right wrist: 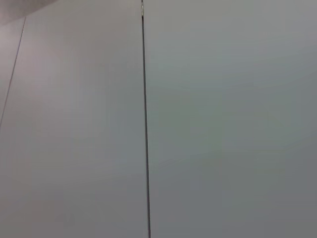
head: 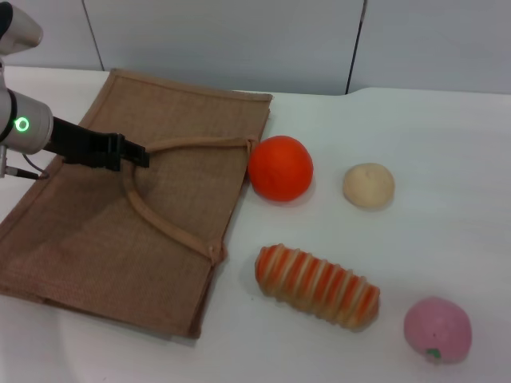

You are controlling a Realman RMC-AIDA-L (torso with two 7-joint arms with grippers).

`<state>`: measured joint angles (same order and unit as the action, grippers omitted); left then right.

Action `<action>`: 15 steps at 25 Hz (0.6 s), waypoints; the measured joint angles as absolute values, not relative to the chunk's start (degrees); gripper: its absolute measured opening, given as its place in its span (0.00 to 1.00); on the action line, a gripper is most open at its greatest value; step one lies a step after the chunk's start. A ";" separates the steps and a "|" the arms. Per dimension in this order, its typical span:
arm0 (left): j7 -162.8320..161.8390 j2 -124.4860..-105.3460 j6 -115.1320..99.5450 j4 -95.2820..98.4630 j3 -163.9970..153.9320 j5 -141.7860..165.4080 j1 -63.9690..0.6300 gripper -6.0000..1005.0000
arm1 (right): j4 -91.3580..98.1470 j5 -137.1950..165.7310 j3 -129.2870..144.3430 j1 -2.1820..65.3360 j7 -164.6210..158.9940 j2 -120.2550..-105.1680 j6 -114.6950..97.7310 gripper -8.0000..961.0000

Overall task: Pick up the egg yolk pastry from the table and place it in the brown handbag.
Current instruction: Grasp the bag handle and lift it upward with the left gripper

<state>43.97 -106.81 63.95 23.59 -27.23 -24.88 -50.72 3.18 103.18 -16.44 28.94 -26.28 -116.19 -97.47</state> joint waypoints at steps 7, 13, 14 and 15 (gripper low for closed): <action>43.48 -107.12 61.64 22.17 -30.09 -24.82 -51.12 0.54 | 3.16 103.18 -16.44 29.00 -26.28 -116.19 -97.47 0.85; 44.39 -107.23 60.21 22.06 -31.16 -24.69 -51.81 0.51 | 3.16 103.18 -16.44 29.00 -26.30 -116.19 -97.47 0.85; 44.43 -107.23 60.14 22.06 -31.57 -24.69 -51.93 0.51 | 3.16 103.18 -16.44 29.00 -26.32 -116.19 -97.47 0.85; 44.44 -107.23 60.09 22.06 -32.32 -24.68 -52.11 0.50 | 3.16 103.18 -16.44 29.00 -26.34 -116.19 -97.48 0.85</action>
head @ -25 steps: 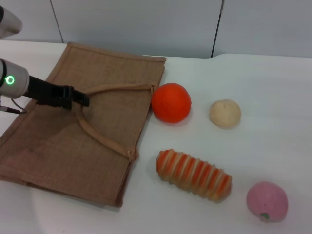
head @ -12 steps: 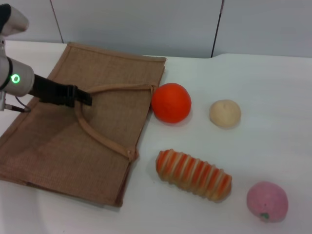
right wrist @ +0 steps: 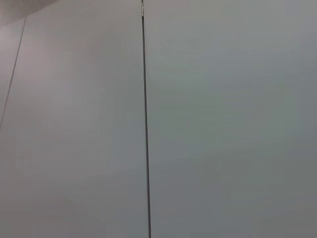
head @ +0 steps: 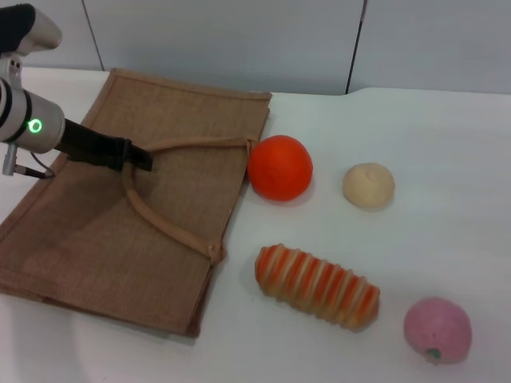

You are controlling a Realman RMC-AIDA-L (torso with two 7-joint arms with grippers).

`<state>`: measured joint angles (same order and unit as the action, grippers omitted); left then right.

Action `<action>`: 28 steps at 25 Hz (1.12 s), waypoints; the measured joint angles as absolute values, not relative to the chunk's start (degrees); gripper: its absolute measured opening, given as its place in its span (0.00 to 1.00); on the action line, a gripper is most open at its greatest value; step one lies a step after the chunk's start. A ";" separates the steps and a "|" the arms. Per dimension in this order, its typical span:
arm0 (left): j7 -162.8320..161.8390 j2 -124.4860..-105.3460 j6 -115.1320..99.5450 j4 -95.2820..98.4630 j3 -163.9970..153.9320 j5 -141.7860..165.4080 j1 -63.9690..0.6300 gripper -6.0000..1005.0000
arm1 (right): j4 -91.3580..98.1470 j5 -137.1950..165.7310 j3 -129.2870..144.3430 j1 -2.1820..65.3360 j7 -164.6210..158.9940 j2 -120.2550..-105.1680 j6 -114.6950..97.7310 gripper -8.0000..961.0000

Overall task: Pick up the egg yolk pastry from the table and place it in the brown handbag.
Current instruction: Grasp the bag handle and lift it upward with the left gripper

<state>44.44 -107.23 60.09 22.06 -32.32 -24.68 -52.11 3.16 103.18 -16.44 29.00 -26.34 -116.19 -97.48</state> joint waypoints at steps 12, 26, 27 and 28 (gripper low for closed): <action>44.23 -107.39 59.34 21.63 -33.74 -24.27 -52.62 0.44 | 2.81 103.18 -16.44 29.09 -26.37 -116.19 -97.55 0.86; 43.48 -107.50 58.79 20.76 -33.75 -23.35 -52.76 0.23 | 2.81 103.18 -16.44 29.09 -26.37 -116.19 -97.65 0.86; 43.51 -107.52 58.79 20.76 -33.75 -23.33 -52.76 0.20 | 2.79 103.18 -16.44 29.09 -26.37 -116.19 -97.65 0.86; 43.53 -107.52 58.75 20.75 -33.75 -23.33 -52.76 0.18 | 2.77 103.18 -16.44 29.09 -26.37 -116.19 -97.65 0.86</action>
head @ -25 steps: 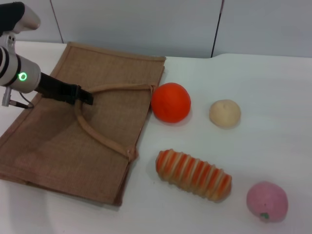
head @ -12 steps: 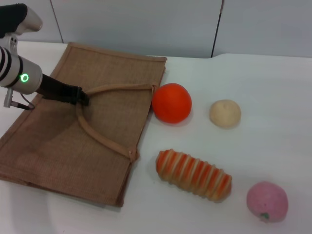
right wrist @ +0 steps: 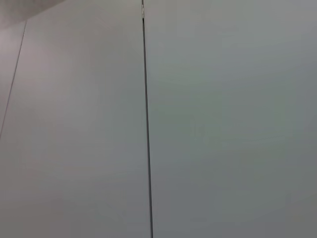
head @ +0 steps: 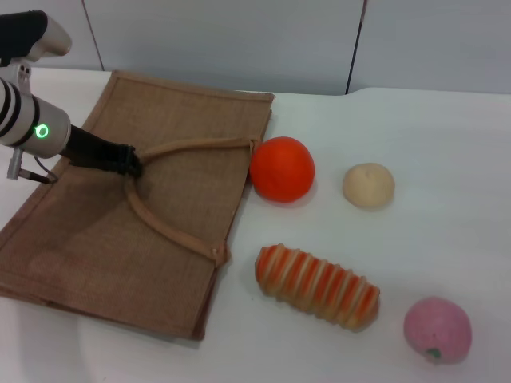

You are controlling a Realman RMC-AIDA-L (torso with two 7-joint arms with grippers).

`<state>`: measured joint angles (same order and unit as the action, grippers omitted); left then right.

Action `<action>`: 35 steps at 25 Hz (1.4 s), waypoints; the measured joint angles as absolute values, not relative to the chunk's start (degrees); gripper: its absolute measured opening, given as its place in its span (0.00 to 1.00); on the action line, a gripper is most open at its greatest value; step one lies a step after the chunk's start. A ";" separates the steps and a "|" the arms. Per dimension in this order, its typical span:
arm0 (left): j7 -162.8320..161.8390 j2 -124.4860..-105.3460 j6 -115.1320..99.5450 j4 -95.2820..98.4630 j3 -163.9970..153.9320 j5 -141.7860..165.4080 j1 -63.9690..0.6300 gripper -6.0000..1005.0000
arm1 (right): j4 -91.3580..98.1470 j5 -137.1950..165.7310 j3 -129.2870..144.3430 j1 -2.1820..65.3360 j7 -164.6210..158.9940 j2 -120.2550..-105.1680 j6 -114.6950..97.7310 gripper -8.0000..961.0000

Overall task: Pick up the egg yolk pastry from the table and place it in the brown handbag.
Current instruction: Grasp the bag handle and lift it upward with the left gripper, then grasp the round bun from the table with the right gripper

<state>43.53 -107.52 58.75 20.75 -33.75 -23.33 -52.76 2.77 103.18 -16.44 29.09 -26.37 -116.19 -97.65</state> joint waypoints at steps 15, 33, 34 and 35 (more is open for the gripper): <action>51.10 -109.80 58.19 25.82 -32.79 -37.89 -48.29 0.14 | 3.75 107.89 -14.80 29.59 -26.36 -115.96 -97.54 0.86; 70.71 -108.95 72.49 25.93 -32.76 -64.75 -42.38 0.14 | 13.01 139.12 -14.76 42.20 -44.52 -115.55 -83.16 0.86; 71.14 -108.89 72.91 25.93 -32.75 -65.75 -42.09 0.14 | 13.03 140.41 -14.77 42.62 -44.83 -115.55 -82.58 0.86; 71.75 -108.75 73.50 25.93 -32.73 -66.98 -41.65 0.14 | 13.11 141.78 -14.76 43.09 -45.09 -115.55 -82.04 0.86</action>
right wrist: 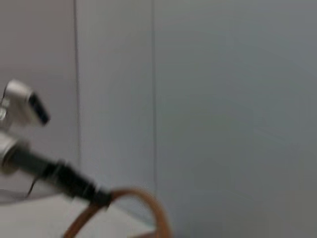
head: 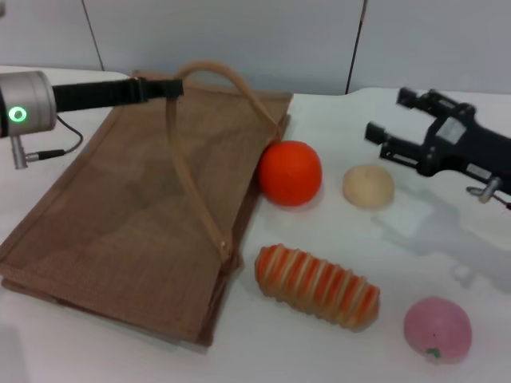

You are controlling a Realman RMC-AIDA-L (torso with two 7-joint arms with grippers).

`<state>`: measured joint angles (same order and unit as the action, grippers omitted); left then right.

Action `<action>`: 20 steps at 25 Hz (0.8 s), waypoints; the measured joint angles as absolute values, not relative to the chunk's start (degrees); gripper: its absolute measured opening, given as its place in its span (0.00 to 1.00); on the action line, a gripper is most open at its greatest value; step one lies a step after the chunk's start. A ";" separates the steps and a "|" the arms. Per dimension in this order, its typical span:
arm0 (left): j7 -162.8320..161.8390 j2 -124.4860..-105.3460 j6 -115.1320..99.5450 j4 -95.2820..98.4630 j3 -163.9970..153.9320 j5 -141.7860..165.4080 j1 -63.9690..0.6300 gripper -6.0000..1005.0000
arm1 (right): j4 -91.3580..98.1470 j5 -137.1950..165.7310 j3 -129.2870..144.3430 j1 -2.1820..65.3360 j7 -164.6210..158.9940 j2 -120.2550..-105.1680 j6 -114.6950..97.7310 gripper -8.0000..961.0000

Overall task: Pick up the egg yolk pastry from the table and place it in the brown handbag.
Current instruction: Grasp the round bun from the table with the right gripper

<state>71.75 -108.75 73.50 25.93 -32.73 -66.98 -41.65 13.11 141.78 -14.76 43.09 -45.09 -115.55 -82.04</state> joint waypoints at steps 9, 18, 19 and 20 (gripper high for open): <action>75.44 -107.25 80.77 25.93 -32.69 -74.83 -38.95 0.14 | 12.88 148.40 -13.78 46.02 -47.52 -115.78 -73.38 0.86; 78.19 -107.10 85.96 25.93 -30.81 -77.91 -38.17 0.14 | 10.86 149.26 -7.00 48.28 -52.90 -115.92 -62.89 0.86; 78.59 -107.07 86.82 25.93 -30.23 -78.19 -38.01 0.13 | 10.35 149.27 -6.39 48.54 -53.03 -115.92 -61.82 0.86; 78.87 -107.07 87.78 25.93 -29.58 -78.38 -37.81 0.13 | 9.88 149.29 -5.89 48.75 -53.15 -115.93 -60.74 0.86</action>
<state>78.87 -107.07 87.78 25.93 -29.58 -78.38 -37.81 9.88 149.29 -5.89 48.75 -53.15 -115.93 -60.74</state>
